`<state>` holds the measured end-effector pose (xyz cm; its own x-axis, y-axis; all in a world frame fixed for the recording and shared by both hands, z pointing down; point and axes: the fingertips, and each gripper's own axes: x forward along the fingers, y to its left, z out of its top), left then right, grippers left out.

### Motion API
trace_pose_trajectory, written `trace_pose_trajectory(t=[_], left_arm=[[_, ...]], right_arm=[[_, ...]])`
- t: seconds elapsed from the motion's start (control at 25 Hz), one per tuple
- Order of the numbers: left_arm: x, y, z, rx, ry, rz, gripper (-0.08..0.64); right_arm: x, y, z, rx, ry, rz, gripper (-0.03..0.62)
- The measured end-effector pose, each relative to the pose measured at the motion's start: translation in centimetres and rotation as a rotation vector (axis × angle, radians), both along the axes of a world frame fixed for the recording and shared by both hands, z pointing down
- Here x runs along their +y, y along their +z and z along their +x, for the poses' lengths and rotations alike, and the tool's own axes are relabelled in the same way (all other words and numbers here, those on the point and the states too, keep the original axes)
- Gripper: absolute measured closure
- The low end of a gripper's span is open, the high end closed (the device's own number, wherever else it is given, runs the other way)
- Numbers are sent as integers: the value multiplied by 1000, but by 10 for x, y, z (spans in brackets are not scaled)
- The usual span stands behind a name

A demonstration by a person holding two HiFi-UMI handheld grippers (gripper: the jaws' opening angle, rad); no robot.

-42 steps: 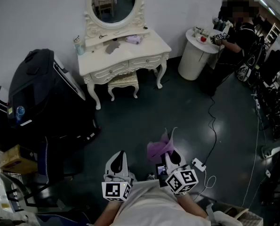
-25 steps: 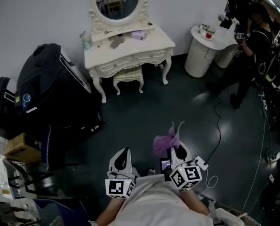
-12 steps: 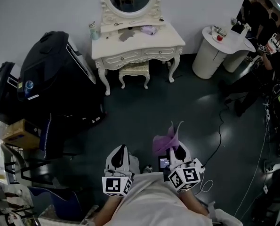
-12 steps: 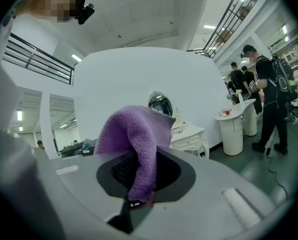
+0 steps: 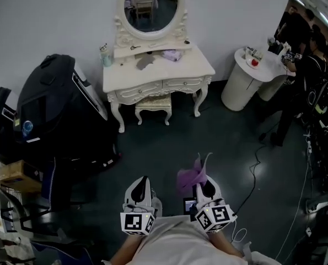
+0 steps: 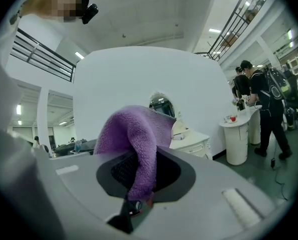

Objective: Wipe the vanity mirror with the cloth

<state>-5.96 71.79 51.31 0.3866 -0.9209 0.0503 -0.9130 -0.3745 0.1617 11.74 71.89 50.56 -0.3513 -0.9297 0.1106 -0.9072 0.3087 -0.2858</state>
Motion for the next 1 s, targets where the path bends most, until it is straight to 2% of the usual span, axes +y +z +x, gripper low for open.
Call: trace_pose_trajectory(t=[0.24,0.48,0.68,1.0], left_arm=[[-95,-20,-18,23,21,51,558],[-156,-24,-42,4,43,59,558],[-194,-12,-65,-8,47,26,558],[-237,4,-63,-2,60,-34,558]], right_arm=[[-82,-17,-15,-9,25,30,532],[-146,-16,-34,-21,60,26,532],[-182,-2,-55,-40,84,-14,532],[-231,13,-54,-38,89,-57,532]])
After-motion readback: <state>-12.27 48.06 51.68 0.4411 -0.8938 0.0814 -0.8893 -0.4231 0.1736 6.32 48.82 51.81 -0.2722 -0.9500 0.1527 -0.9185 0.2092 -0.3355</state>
